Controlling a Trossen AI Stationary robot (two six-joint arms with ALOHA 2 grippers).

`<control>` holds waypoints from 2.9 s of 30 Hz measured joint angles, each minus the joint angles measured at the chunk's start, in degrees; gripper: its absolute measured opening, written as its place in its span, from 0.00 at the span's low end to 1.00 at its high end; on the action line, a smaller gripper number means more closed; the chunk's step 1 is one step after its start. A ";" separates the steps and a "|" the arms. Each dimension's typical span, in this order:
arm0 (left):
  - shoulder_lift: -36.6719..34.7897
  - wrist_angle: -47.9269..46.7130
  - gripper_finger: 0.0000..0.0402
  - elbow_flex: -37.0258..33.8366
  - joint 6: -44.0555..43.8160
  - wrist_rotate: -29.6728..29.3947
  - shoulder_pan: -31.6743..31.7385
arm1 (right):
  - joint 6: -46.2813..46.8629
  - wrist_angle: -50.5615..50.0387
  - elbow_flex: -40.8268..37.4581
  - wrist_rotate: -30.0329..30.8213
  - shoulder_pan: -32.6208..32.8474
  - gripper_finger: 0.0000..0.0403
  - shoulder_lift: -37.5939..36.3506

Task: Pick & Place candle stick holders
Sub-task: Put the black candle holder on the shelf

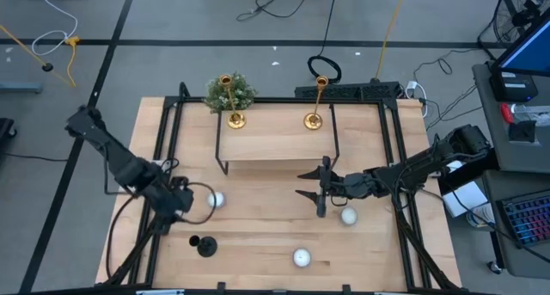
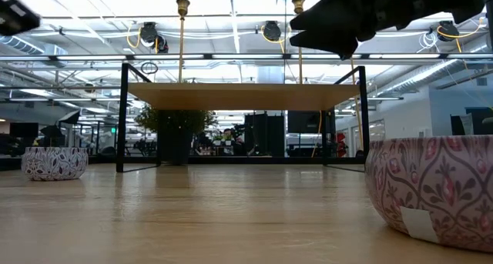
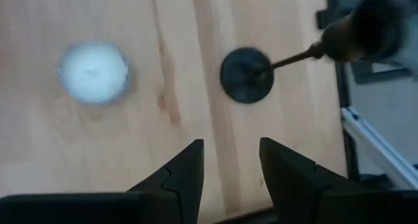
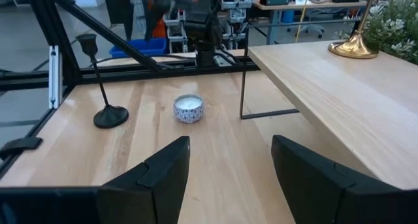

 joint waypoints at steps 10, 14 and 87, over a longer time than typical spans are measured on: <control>0.04 29.94 0.38 -13.60 0.60 -1.24 -6.98 | 1.11 2.10 0.00 -0.02 -0.01 0.53 0.00; 0.04 36.20 0.38 -16.19 4.09 -3.87 -8.50 | 0.89 3.78 0.00 -0.02 -0.02 0.53 0.00; 6.27 68.76 0.29 3.96 43.44 -21.28 31.65 | 0.69 -8.88 0.00 -3.72 -0.02 0.53 0.00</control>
